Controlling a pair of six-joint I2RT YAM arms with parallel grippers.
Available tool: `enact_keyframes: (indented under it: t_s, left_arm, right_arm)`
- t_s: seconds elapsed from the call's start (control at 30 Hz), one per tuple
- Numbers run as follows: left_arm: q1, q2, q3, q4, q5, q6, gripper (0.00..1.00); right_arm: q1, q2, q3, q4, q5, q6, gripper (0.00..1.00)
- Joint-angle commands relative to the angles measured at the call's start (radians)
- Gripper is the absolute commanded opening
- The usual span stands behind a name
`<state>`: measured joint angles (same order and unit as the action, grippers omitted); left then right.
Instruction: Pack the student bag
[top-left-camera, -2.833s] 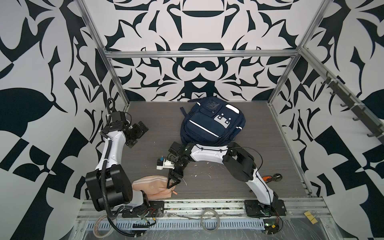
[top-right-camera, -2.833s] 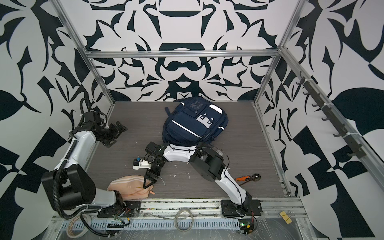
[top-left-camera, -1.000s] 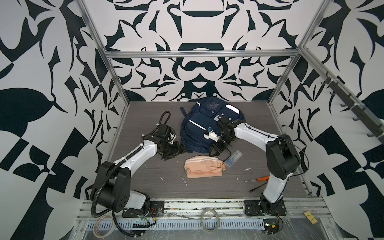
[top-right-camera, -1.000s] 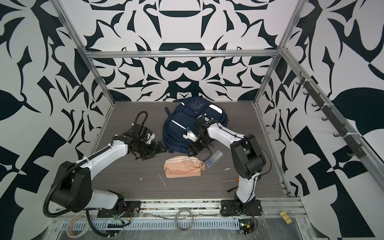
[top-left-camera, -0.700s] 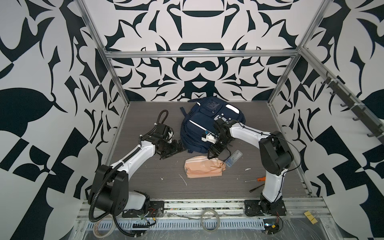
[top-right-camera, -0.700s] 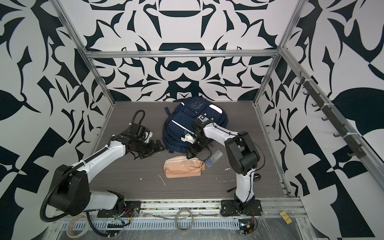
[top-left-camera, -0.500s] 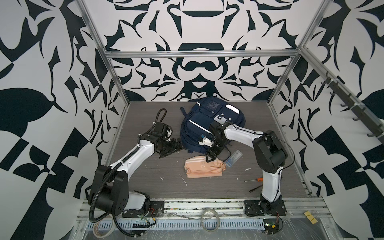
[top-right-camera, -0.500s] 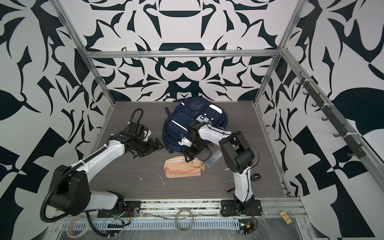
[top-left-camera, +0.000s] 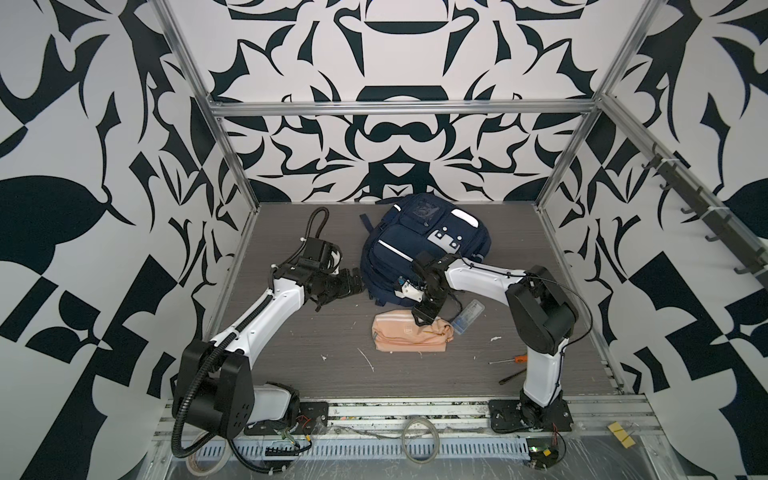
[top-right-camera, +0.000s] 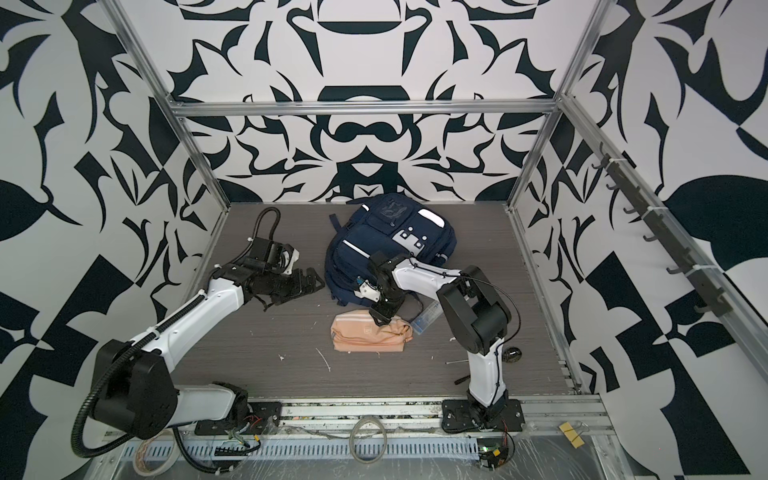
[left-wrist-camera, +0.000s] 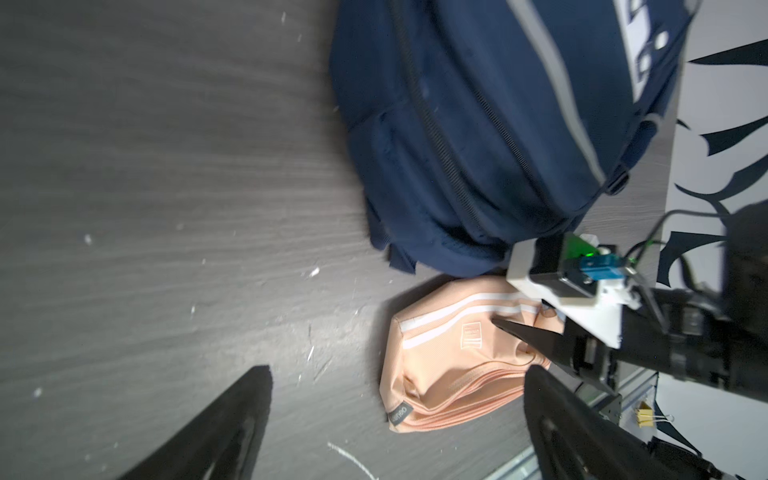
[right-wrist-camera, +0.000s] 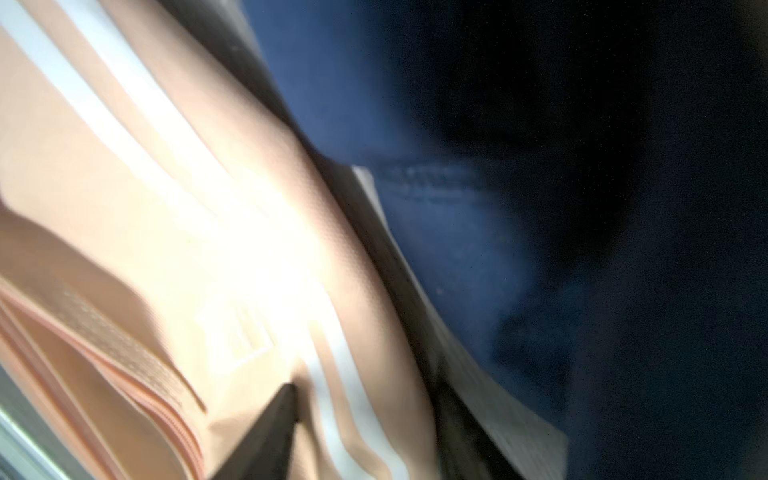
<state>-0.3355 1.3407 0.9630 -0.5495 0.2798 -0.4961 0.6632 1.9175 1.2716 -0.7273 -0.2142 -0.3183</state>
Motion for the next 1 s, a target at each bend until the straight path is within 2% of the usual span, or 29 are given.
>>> enact_keyframes:
  t_s: [0.0, 0.17, 0.2, 0.43, 0.53, 0.67, 0.8, 0.97]
  left_arm:
    - [0.001, -0.021, 0.019, 0.022, -0.003, 0.037, 0.97]
    - [0.001, 0.005, 0.048, 0.069, -0.008, 0.044, 0.96]
    - [0.001, 0.012, 0.064, 0.069, -0.012, 0.054, 0.96]
    - [-0.025, 0.075, 0.220, 0.040, -0.016, 0.226, 0.93]
    - [-0.078, 0.150, 0.323, -0.006, -0.034, 0.355, 0.92]
    - [-0.148, 0.272, 0.451, -0.061, -0.046, 0.489, 0.90]
    - [-0.211, 0.393, 0.559, -0.110, -0.047, 0.604, 0.89]
    - [-0.284, 0.542, 0.666, -0.150, -0.057, 0.721, 0.89]
  right_arm:
    - [0.008, -0.030, -0.040, 0.011, 0.051, -0.009, 0.41]
    - [0.009, -0.078, -0.095, 0.017, 0.059, 0.009, 0.03]
    - [0.009, -0.101, -0.108, 0.021, 0.061, 0.024, 0.00]
    - [-0.016, -0.369, -0.180, 0.095, -0.002, 0.154, 0.00]
    - [-0.118, -0.480, -0.222, 0.123, -0.080, 0.254, 0.00]
    - [-0.254, -0.592, -0.244, 0.049, -0.122, 0.331, 0.00]
    - [-0.375, -0.706, -0.275, -0.014, -0.088, 0.400, 0.00]
    - [-0.587, -0.834, -0.311, -0.105, -0.006, 0.532, 0.00]
